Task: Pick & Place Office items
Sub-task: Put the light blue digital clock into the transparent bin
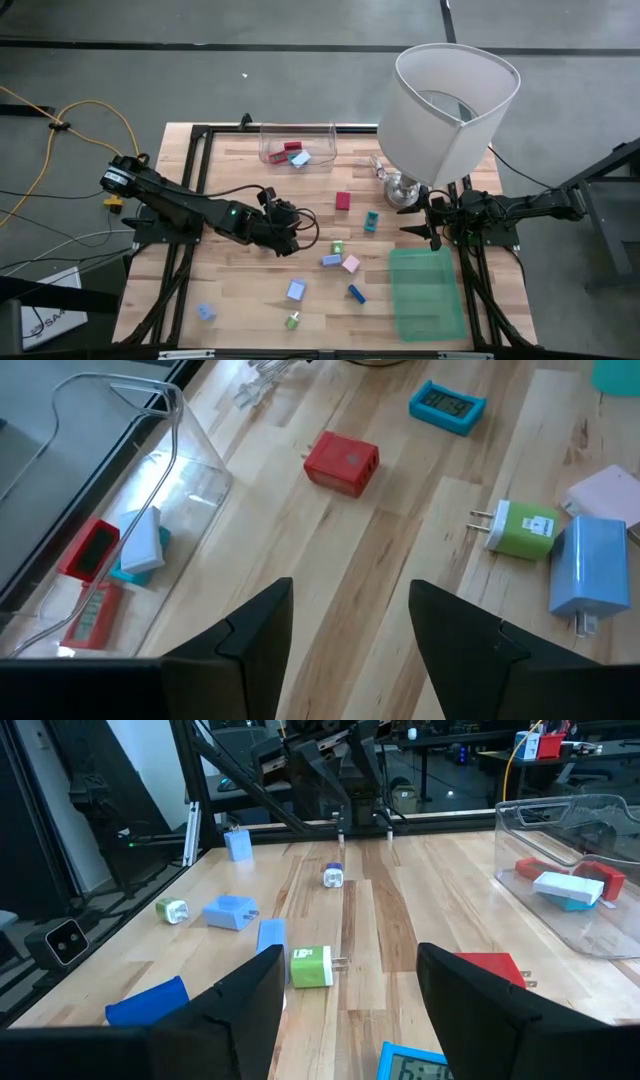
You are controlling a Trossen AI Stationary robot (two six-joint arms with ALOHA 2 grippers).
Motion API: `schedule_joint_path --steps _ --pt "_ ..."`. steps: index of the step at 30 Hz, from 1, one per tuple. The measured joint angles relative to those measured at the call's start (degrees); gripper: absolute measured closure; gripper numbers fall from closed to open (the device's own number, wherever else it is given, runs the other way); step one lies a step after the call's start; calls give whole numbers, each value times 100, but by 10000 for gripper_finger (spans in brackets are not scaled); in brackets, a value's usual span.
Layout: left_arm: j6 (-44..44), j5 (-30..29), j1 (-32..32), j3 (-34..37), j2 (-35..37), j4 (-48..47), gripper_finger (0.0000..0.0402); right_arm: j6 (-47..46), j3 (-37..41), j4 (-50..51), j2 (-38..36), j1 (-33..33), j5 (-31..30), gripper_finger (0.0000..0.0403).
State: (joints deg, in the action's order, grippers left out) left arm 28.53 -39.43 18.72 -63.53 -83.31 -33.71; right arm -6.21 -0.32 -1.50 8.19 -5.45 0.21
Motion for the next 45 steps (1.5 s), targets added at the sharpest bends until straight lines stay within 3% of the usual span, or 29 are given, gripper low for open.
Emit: schedule_joint_path --steps 45 --pt "-4 -1 0 0 -4 15 209 2 0 -347 0 0 -32 188"
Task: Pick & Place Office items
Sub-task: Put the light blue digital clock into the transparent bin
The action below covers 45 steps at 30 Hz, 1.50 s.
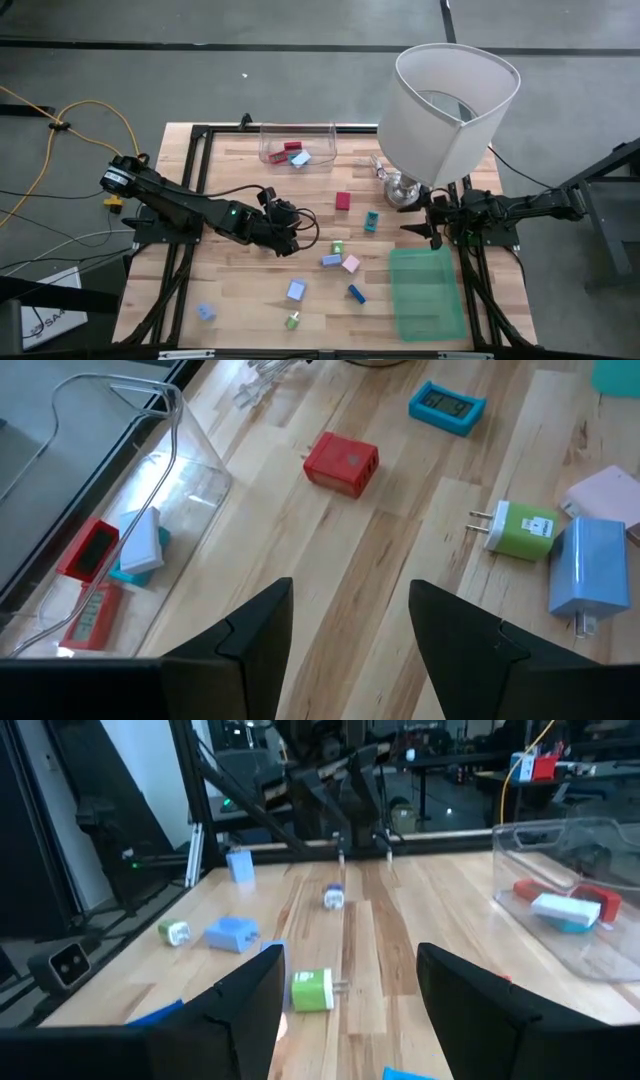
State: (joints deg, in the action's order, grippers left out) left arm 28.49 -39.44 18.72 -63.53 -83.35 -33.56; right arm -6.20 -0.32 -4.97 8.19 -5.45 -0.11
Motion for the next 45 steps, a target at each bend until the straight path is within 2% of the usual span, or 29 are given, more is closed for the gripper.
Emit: schedule_joint_path --steps 5,12,22,28,35,41,45 --pt "0 2 0 0 0 0 209 2 0 -131 0 0 -149 188" --pt "0 0 0 0 0 0 209 -96 0 -215 1 -70 213 188" --pt "0 2 -2 -2 0 60 209 -106 -132 -590 348 -785 55 188" --pt "-2 0 -2 -2 0 130 209 -106 -154 -1566 1167 -1394 -74 188" --pt "0 0 -1 -2 0 181 209 61 -175 -2705 2509 -2197 -1032 188" --pt "-1 1 -2 -4 0 349 209 515 -776 -2787 3602 -2720 -1871 188" --pt "-2 0 -2 -7 0 456 209 735 -1326 -2702 4337 -2895 -2151 188"
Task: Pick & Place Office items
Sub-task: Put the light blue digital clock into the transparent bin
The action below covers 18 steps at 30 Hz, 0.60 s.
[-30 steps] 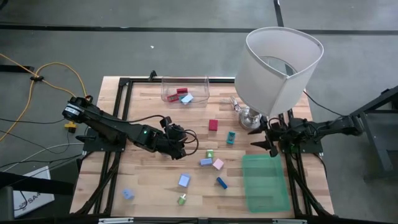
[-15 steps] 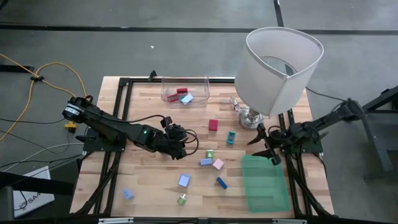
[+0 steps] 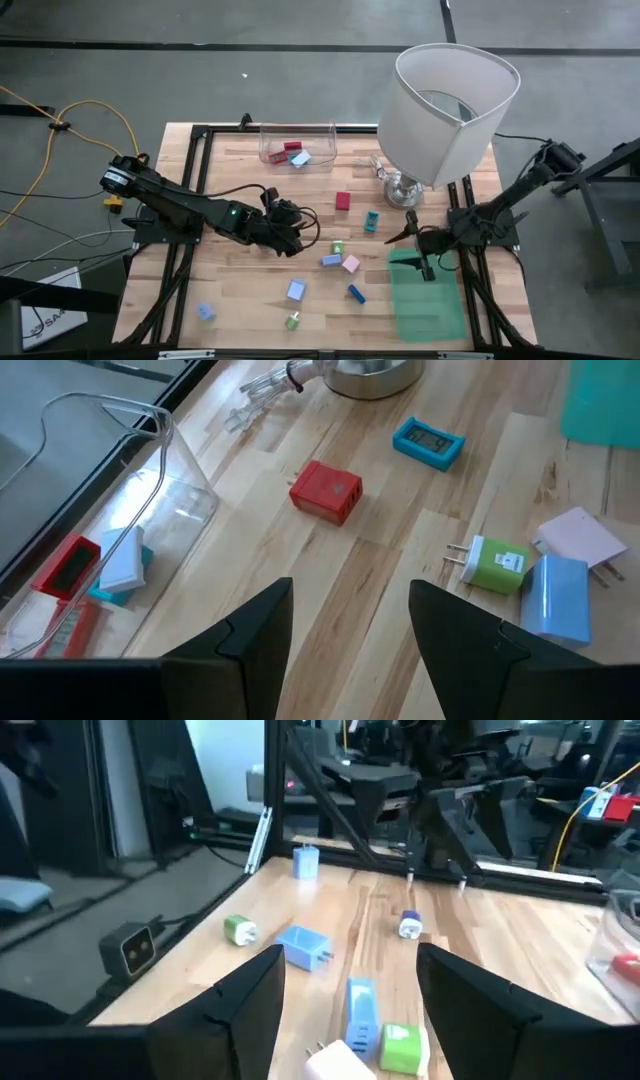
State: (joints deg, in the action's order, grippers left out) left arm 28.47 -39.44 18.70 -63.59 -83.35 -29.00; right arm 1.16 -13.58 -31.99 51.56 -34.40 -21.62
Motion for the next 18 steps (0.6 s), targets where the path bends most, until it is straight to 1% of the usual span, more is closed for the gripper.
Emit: schedule_joint_path --steps 7,13,15,18 --pt "0 0 2 0 0 109 209 9 -842 851 1176 -28 -361 188" --pt "0 2 2 0 0 190 209 1 -1356 975 1906 -23 -436 188" --pt "2 0 0 0 0 249 209 1 -1538 1246 2086 -23 -593 188" --pt "0 0 2 0 0 278 209 -4 -1820 1859 2311 -21 -1026 188"
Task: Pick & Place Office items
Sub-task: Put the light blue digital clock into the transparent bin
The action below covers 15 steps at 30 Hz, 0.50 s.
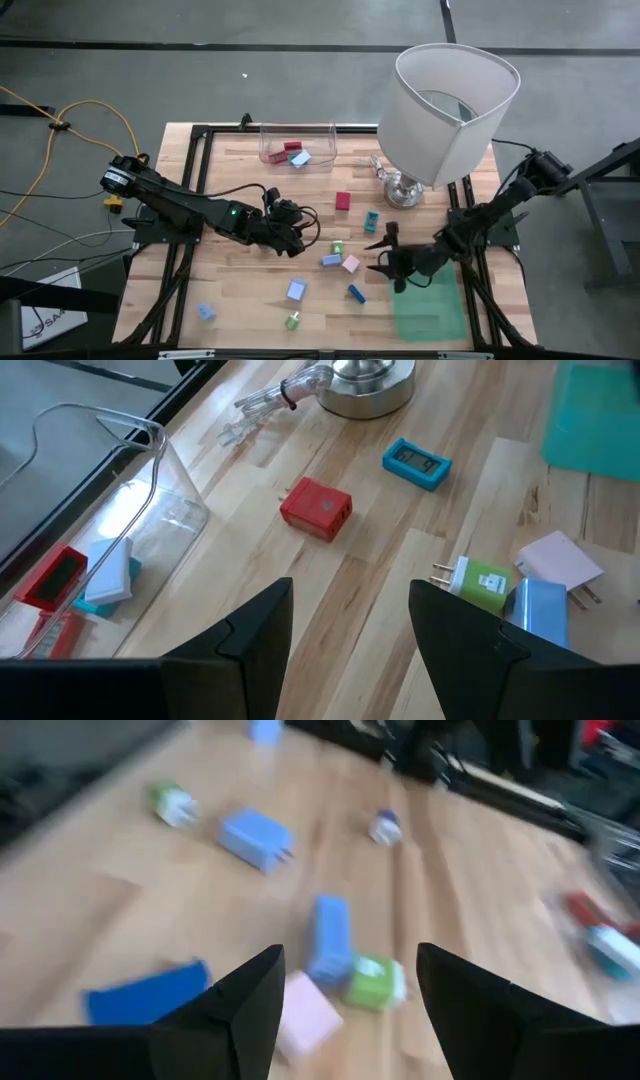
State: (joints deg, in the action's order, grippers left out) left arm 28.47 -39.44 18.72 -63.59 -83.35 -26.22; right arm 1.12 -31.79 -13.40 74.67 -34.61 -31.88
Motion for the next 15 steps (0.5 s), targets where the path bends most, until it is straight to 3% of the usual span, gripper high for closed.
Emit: schedule_joint_path --steps 4,15 --pt "0 2 -2 0 0 -2 209 -279 -368 777 172 15 -392 188" --pt "0 0 -2 0 0 0 209 -1015 -889 2345 184 336 -256 188"
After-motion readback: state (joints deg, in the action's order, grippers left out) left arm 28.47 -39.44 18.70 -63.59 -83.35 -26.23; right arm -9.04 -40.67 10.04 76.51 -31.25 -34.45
